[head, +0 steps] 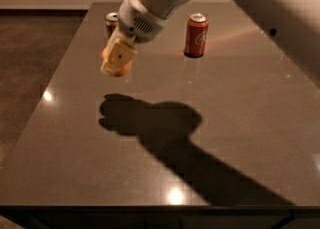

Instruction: Pick orange

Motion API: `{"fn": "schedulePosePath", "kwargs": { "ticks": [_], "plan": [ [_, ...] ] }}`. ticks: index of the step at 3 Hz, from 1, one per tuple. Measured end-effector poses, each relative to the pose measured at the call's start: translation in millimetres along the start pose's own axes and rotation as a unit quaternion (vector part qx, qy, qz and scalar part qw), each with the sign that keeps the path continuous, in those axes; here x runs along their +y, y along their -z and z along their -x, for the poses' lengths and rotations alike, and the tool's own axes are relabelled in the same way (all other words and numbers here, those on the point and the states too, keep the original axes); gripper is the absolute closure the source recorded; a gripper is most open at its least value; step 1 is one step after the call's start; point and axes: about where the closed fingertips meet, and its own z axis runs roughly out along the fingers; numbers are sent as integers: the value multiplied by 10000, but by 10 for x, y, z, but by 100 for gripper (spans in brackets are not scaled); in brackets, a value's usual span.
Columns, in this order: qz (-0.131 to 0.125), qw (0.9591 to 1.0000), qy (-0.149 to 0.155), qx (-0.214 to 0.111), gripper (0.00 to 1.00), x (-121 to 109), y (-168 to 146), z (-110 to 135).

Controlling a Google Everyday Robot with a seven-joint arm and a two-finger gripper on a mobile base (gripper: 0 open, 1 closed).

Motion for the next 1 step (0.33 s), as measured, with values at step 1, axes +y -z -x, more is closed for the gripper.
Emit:
{"fn": "schedulePosePath", "kwargs": {
  "ticks": [1],
  "plan": [
    [-42, 10000, 48, -47, 100, -5, 71, 69]
  ]
}}
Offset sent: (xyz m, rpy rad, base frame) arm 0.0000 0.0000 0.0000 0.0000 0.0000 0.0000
